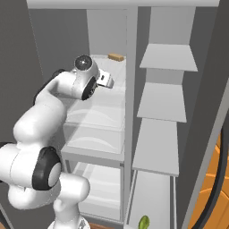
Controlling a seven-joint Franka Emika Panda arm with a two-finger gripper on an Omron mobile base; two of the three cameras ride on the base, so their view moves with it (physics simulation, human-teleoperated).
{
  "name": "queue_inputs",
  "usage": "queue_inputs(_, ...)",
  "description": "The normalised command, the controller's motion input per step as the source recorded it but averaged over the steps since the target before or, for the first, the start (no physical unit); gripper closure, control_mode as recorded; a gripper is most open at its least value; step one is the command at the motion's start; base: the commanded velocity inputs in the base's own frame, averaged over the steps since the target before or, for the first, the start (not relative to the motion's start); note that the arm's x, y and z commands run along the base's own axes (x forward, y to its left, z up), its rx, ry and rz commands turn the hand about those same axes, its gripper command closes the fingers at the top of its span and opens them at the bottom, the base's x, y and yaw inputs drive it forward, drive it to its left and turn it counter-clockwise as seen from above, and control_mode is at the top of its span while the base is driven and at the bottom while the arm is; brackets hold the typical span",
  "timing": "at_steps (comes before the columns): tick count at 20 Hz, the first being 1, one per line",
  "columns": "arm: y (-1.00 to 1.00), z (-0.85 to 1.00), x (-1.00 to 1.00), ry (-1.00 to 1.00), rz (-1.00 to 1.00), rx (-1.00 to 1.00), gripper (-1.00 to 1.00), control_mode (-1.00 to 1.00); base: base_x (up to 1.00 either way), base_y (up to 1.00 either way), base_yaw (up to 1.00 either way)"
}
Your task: Take the mango and broccoli from the fridge shelf and place them in the freezer drawer to begin freezing them.
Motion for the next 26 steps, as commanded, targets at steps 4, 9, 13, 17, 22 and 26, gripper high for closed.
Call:
queue_inputs(4,-0.03,0.18,-1.00,0.00,0.00,0.00,1.00,-1.00,0.00,0.00,0.00)
queue_inputs(9,0.00,-0.03,-1.00,0.10,0.00,0.00,1.00,-1.00,0.00,0.00,0.00)
queue_inputs(13,0.00,-0.31,-0.94,0.19,0.00,0.00,1.00,-1.00,0.00,0.00,0.00)
queue_inputs(17,0.00,-0.58,-0.93,0.16,0.00,0.00,1.00,-1.00,0.00,0.00,0.00)
queue_inputs(22,-0.01,-0.16,-0.19,0.02,0.00,0.00,1.00,1.00,-0.42,-0.13,0.00)
queue_inputs(26,0.00,0.00,0.00,0.00,0.00,0.00,1.00,1.00,-0.13,-0.49,-0.03)
